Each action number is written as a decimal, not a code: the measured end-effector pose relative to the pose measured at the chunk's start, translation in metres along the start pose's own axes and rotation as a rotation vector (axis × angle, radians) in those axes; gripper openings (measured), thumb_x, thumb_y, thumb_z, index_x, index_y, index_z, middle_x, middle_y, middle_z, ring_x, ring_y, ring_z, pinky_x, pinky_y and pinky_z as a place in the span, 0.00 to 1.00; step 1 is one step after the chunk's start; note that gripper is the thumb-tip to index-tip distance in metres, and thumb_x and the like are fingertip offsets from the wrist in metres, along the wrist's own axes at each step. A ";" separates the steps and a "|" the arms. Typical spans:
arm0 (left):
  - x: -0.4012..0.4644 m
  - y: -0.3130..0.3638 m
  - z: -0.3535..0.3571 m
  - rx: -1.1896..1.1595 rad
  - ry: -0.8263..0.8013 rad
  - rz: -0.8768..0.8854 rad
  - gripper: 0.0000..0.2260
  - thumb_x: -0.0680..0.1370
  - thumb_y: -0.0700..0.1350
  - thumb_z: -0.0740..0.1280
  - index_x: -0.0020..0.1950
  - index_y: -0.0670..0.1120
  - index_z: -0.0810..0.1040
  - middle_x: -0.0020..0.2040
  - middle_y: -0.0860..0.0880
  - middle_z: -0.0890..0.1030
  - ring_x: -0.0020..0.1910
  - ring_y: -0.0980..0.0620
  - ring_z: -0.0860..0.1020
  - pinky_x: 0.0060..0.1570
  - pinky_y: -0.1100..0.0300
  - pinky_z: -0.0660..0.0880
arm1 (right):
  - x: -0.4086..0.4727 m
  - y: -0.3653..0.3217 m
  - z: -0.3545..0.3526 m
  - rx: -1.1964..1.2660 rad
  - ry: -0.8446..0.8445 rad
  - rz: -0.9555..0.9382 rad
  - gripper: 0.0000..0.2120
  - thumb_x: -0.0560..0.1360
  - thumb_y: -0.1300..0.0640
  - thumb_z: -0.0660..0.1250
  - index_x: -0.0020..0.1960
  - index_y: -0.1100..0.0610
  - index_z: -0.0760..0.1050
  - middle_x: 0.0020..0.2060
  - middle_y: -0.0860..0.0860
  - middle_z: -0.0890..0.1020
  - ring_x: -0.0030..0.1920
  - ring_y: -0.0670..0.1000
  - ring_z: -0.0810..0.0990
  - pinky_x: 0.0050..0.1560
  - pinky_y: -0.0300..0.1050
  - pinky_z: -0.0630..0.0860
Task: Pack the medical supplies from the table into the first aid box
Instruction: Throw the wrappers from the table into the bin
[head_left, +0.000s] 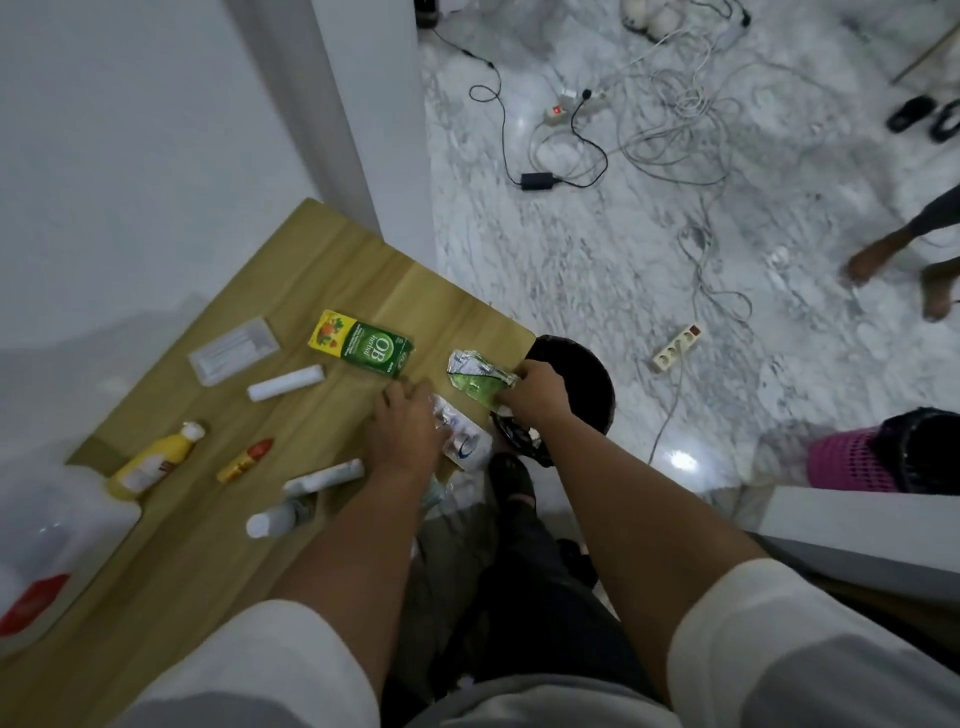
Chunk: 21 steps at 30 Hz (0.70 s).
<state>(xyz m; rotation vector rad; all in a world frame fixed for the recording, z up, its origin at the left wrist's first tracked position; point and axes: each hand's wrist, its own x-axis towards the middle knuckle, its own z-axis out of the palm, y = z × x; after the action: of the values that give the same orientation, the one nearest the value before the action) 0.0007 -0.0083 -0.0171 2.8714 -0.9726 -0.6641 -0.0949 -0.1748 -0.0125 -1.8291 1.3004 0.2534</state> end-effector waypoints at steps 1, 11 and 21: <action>-0.001 -0.001 -0.003 -0.018 -0.004 0.015 0.16 0.77 0.51 0.73 0.62 0.48 0.77 0.62 0.41 0.74 0.59 0.38 0.74 0.50 0.46 0.75 | -0.002 0.005 -0.005 0.046 0.007 0.004 0.12 0.69 0.57 0.77 0.50 0.56 0.81 0.43 0.55 0.84 0.46 0.59 0.85 0.48 0.58 0.84; 0.014 0.118 -0.020 -0.408 -0.061 0.221 0.34 0.79 0.33 0.58 0.81 0.59 0.64 0.49 0.47 0.81 0.46 0.43 0.79 0.42 0.53 0.72 | -0.008 0.110 -0.077 0.422 0.212 0.331 0.15 0.74 0.64 0.71 0.60 0.63 0.81 0.41 0.58 0.82 0.35 0.57 0.83 0.37 0.51 0.85; 0.103 0.210 0.081 -0.218 -0.202 0.238 0.31 0.79 0.31 0.61 0.81 0.47 0.64 0.68 0.39 0.77 0.63 0.36 0.78 0.54 0.44 0.77 | 0.069 0.178 -0.072 0.293 0.159 0.475 0.19 0.72 0.63 0.71 0.61 0.68 0.79 0.50 0.63 0.85 0.47 0.63 0.85 0.51 0.59 0.84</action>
<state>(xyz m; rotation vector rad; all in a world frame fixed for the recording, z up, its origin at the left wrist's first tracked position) -0.0789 -0.2297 -0.0943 2.4869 -1.1612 -0.9826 -0.2369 -0.2899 -0.1017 -1.2997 1.7751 0.1599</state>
